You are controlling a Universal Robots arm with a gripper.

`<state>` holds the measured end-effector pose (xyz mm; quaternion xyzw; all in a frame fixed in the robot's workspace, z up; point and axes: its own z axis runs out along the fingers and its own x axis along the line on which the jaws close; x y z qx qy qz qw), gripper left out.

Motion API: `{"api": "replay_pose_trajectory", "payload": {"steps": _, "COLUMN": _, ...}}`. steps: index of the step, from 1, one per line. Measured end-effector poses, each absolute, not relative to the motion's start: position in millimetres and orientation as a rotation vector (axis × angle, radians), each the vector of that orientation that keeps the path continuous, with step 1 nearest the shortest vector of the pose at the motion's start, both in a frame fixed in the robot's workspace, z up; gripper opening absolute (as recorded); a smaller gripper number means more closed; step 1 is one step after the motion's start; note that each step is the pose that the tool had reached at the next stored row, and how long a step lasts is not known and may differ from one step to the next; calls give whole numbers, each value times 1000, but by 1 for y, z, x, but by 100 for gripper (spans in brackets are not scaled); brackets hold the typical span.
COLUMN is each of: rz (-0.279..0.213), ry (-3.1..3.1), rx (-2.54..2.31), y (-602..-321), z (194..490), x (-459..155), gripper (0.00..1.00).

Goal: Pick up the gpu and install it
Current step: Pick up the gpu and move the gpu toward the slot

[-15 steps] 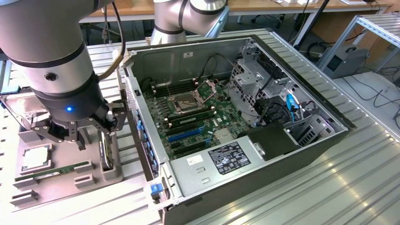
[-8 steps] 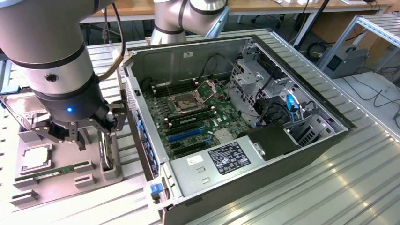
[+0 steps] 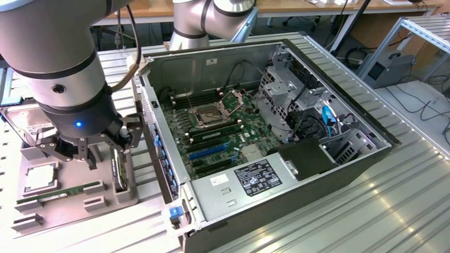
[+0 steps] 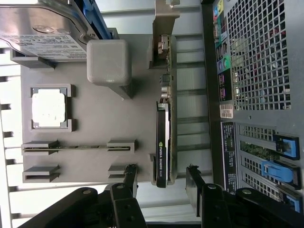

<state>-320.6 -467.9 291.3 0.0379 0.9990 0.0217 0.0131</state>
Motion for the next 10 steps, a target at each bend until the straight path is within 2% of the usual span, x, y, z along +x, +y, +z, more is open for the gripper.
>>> {"api": "replay_pose_trajectory", "payload": {"steps": 10, "rz": 68, "ry": 3112, "rx": 118, "y": -467, "z": 288, "x": -320, "gripper": 54}}
